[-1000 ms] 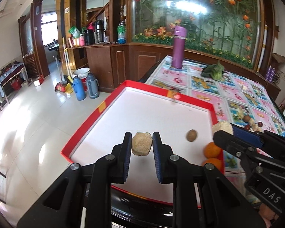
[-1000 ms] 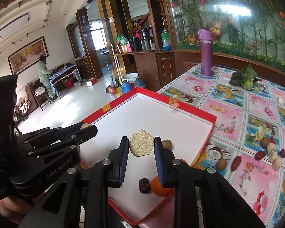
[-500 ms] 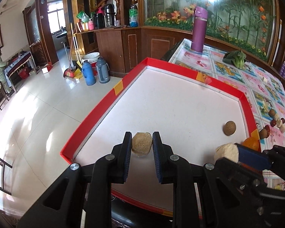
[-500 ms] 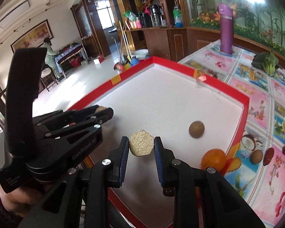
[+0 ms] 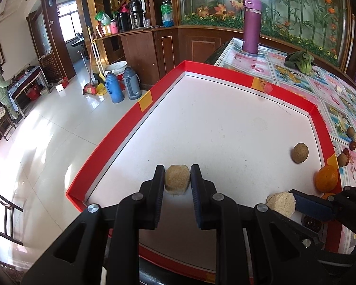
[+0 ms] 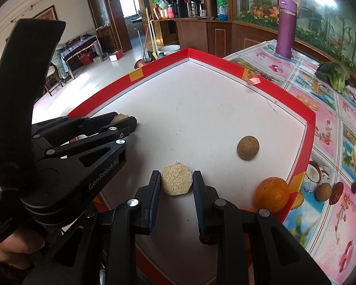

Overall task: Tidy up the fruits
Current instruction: 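Carry the left tool's cake into the tray and release while the right tool releases its cake, then move the right tool back to the tablecloth and grasp a red date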

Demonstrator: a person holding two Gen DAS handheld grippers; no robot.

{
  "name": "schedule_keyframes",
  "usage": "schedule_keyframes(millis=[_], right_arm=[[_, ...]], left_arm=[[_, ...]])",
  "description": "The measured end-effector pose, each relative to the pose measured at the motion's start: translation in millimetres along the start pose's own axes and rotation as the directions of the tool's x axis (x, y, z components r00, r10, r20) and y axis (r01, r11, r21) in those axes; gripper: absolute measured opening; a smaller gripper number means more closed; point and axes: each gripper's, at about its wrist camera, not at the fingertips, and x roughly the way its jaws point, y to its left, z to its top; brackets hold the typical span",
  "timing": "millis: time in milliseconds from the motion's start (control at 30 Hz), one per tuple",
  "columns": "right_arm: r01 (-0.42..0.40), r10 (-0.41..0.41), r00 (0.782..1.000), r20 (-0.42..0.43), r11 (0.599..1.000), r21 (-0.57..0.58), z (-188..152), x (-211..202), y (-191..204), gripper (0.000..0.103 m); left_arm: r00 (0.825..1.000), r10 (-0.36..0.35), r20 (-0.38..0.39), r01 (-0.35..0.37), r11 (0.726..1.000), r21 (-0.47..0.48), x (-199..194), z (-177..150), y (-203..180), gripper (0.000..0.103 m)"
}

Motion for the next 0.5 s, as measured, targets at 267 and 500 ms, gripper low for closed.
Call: schedule_keyframes(millis=[267,500], right_arm=[[0.007,-0.007,1.000,-0.011,0.999,-0.032,-3.8,-2.3,3.4,0.043],[0.014,-0.011,0.996,0.085,0.999,-0.034,-6.7,-30.4,-2.5,0.048]], left_arm=[[1.000,0.020,-0.011,-0.020,1.000,0.008,0.2,-0.7,-2.9,0.064],[1.000,0.028,0.014,-0.028,1.000,-0.012,-14.5,1.1,-3.9,0.068]])
